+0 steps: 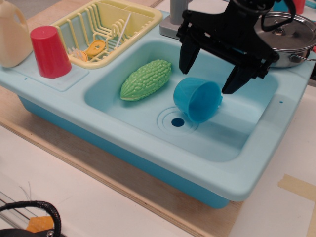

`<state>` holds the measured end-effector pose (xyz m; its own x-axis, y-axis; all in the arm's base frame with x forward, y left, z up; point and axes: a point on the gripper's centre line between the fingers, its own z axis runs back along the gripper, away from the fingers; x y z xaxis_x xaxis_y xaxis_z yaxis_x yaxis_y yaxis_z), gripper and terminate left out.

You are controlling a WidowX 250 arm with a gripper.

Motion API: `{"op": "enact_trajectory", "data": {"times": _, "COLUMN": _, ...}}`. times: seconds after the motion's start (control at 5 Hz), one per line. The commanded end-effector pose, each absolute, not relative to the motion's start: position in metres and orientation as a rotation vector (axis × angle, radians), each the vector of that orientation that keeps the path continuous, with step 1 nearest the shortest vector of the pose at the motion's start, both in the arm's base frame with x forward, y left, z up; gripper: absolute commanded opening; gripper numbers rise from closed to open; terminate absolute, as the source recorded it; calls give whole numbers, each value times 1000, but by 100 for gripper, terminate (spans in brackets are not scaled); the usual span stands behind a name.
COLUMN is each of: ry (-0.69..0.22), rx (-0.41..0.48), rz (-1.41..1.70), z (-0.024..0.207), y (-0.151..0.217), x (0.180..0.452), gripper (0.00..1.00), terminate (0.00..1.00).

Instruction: Flip cup upright

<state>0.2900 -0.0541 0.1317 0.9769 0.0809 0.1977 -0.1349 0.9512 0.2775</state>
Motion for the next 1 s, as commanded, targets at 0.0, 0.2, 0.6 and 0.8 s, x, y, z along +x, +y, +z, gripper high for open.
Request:
{"op": "enact_trajectory", "data": {"times": 0.0, "ry": -169, "rx": 251, "rz": 106, "z": 120, "y": -38, "x": 306, "gripper": 100, "terminate": 0}}
{"op": "enact_trajectory", "data": {"times": 0.2, "ry": -147, "rx": 226, "rz": 95, "z": 112, "y": -33, "x": 311, "gripper": 100, "terminate": 0}}
{"op": "enact_trajectory", "data": {"times": 0.6, "ry": -145, "rx": 188, "rz": 99, "z": 97, "y": -21, "x": 317, "gripper": 0, "terminate": 0}}
{"op": "enact_trajectory", "data": {"times": 0.8, "ry": -143, "rx": 172, "rz": 95, "z": 96, "y": -21, "x": 319, "gripper": 0, "terminate": 0}}
